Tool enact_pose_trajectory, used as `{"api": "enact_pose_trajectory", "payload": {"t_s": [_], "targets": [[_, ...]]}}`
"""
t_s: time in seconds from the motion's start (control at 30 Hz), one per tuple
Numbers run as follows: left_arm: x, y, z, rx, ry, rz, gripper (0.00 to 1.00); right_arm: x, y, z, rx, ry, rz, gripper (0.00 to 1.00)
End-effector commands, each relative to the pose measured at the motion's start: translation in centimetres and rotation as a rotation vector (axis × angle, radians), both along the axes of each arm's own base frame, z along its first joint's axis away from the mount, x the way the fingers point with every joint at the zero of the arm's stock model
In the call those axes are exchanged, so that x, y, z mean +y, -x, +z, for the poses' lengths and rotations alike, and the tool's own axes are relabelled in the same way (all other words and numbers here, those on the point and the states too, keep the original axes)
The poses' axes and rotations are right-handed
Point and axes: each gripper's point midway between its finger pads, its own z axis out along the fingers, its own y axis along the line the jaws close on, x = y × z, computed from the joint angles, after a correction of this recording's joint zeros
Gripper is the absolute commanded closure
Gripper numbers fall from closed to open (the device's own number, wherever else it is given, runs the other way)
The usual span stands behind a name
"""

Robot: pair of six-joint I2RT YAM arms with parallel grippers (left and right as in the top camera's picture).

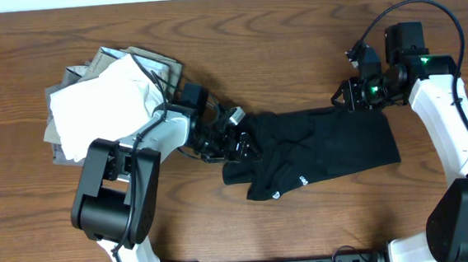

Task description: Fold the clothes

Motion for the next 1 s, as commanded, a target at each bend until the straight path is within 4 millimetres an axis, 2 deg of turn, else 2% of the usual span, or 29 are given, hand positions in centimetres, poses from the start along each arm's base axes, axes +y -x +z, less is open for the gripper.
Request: {"api": "enact_pose_trajectory", "payload": {"t_s": [0.0,0.1,0.23,0.33,0.43,0.5,0.63,0.77,0.97], "targets": [[0.9,0.0,-2.0,0.013,-0.099,0.028,0.08,0.1,-0.1,0.5,-0.008,-0.007,-0.007,0.68],[1.2,-0.9,-2.6,0.039,-0.152,0.106,0.11,0.1,-0.1,0.5,-0.009,-0.007,-0.007,0.68],[0.6,-1.6,-2.2,0.095,-0.14,0.19,0.0,0.1,0.1,0.4,0.0,-0.007,-0.007,0.67],[0.6,-1.5,-2.3,0.103,-0.147,0.19,0.02,0.1,1.0,-0.2,0.061,-0.008,-0.042,0.69],[0.8,-1.3,-2.4,0.112,-0.159,0.191,0.02,-0.5,2.8,-2.3,0.176,0.008,-0.146,0.92],[0.8,-1.2,-2.4,0.116,-0.16,0.191,0.02,-0.5,4.0,-4.0,0.242,0.005,-0.206,0.97],[1.1,-0.4,-2.5,0.155,-0.179,0.188,0.02,1.3,5.9,-6.6,0.295,-0.103,-0.196,0.99],[1.8,0.7,-2.8,0.201,-0.224,0.186,0.02,2.9,6.6,-8.2,0.28,-0.197,-0.164,0.98],[2.3,1.2,-3.2,0.224,-0.261,0.189,0.02,2.9,7.7,-10.9,0.28,-0.19,-0.197,0.96]]}}
